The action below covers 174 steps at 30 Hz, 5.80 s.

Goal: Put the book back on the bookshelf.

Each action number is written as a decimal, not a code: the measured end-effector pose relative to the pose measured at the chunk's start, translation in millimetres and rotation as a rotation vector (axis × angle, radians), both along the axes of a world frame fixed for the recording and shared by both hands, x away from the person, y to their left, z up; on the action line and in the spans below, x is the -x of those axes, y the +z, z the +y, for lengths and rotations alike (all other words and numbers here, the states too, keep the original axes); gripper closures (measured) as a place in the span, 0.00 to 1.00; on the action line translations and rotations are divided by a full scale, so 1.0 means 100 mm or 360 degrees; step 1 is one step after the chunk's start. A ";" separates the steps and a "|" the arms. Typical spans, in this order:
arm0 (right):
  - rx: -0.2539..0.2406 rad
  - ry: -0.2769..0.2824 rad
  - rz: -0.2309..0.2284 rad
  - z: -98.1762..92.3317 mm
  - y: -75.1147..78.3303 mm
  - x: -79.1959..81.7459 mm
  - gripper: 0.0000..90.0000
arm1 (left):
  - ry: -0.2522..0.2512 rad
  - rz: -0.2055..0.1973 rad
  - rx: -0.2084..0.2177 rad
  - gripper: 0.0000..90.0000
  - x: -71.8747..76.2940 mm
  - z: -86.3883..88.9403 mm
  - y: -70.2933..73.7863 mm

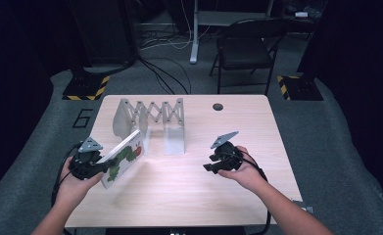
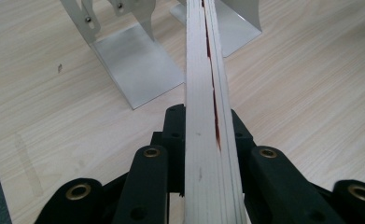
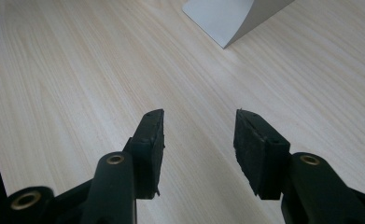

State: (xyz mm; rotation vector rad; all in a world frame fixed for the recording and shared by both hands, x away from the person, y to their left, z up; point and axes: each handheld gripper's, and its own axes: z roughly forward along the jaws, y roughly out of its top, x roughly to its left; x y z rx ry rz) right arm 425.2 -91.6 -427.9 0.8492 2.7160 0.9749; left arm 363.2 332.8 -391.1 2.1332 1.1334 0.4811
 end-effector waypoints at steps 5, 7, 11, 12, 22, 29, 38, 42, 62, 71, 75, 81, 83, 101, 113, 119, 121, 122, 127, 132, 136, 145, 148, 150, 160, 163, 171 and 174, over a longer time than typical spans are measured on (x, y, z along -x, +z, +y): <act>-0.0004 -0.0002 0.0003 -0.01 -0.01 0.00 0.59 | 0.0034 -0.0004 0.0008 0.84 -0.03 0.04 -0.02; -0.0002 -0.0001 -0.0001 -0.01 -0.01 0.00 0.59 | 0.0030 0.0020 -0.0005 0.84 -0.04 0.06 -0.02; -0.0014 -0.0012 -0.0004 -0.02 -0.01 0.00 0.59 | 0.0065 0.0014 -0.0002 0.84 -0.06 0.08 -0.04; -0.0017 -0.0005 -0.0009 -0.02 -0.01 0.00 0.59 | 0.0075 0.0003 0.0002 0.84 -0.07 0.08 -0.05; -0.0012 -0.0028 -0.0010 -0.02 -0.01 -0.01 0.59 | 0.0125 0.0011 0.0010 0.84 -0.14 0.10 -0.09; -0.0007 -0.0022 -0.0007 -0.02 -0.01 0.00 0.59 | 0.0154 -0.0004 0.0010 0.84 -0.18 0.10 -0.11; -0.0006 -0.0019 -0.0009 -0.02 -0.04 -0.01 0.59 | 0.0208 -0.0017 -0.0004 0.84 -0.29 0.02 -0.12; -0.0007 -0.0029 0.0007 -0.03 -0.05 -0.01 0.59 | 0.0215 -0.0019 -0.0009 0.84 -0.35 -0.01 -0.12; -0.0003 -0.0023 0.0004 -0.06 -0.07 -0.02 0.59 | 0.0300 -0.0048 -0.0008 0.84 -0.49 -0.11 -0.12; -0.0016 -0.0030 0.0002 -0.08 -0.08 -0.01 0.59 | 0.0335 -0.0054 0.0009 0.84 -0.55 -0.17 -0.13; -0.0018 -0.0041 0.0008 -0.09 -0.08 -0.01 0.59 | 0.0343 -0.0053 -0.0001 0.84 -0.59 -0.20 -0.14; -0.0020 -0.0041 0.0003 -0.10 -0.08 -0.02 0.59 | 0.0357 -0.0070 -0.0022 0.84 -0.63 -0.25 -0.15; -0.0019 -0.0040 0.0010 -0.11 -0.08 -0.01 0.59 | 0.0359 -0.0071 -0.0021 0.84 -0.64 -0.27 -0.16; -0.0026 -0.0056 0.0016 -0.15 -0.11 -0.01 0.59 | 0.0424 -0.0075 -0.0006 0.84 -0.77 -0.34 -0.24; -0.0032 -0.0070 0.0019 -0.17 -0.11 0.00 0.59 | 0.0496 -0.0080 0.0013 0.84 -0.84 -0.33 -0.28; -0.0029 -0.0063 0.0013 -0.19 -0.11 -0.01 0.59 | 0.0518 -0.0084 0.0003 0.84 -0.86 -0.34 -0.29; -0.0028 -0.0068 0.0003 -0.19 -0.12 -0.01 0.59 | 0.0511 -0.0081 -0.0015 0.84 -0.86 -0.34 -0.29; -0.0026 -0.0067 0.0003 -0.19 -0.12 -0.01 0.59 | 0.0517 -0.0080 -0.0011 0.84 -0.87 -0.34 -0.29; -0.0029 -0.0064 0.0001 -0.18 -0.12 -0.01 0.59 | 0.0535 -0.0080 -0.0013 0.84 -0.88 -0.36 -0.29; -0.0021 -0.0062 0.0007 -0.18 -0.12 -0.01 0.59 | 0.0560 -0.0096 -0.0019 0.84 -0.90 -0.35 -0.31; -0.0020 -0.0061 0.0007 -0.18 -0.12 -0.01 0.59 | 0.0575 -0.0099 -0.0025 0.84 -0.91 -0.36 -0.32; -0.0017 -0.0053 0.0005 -0.17 -0.12 -0.01 0.59 | 0.0600 -0.0082 -0.0045 0.84 -0.94 -0.42 -0.34; -0.0019 -0.0055 0.0001 -0.17 -0.12 -0.01 0.59 | 0.0606 -0.0076 -0.0045 0.84 -0.95 -0.42 -0.36; -0.0019 -0.0057 0.0006 -0.17 -0.12 -0.01 0.59 | 0.0615 -0.0075 -0.0044 0.84 -0.95 -0.42 -0.36; -0.0014 -0.0051 -0.0001 -0.16 -0.13 -0.01 0.59 | 0.0618 -0.0044 -0.0057 0.84 -0.97 -0.44 -0.43; -0.0011 -0.0057 0.0003 -0.16 -0.13 -0.01 0.59 | 0.0630 -0.0040 -0.0055 0.84 -0.97 -0.44 -0.44; -0.0017 -0.0058 0.0013 -0.17 -0.16 -0.01 0.59 | 0.0629 -0.0035 -0.0061 0.83 -0.98 -0.45 -0.45; -0.0015 -0.0057 0.0009 -0.18 -0.17 -0.01 0.59 | 0.0635 -0.0040 -0.0065 0.82 -0.97 -0.45 -0.45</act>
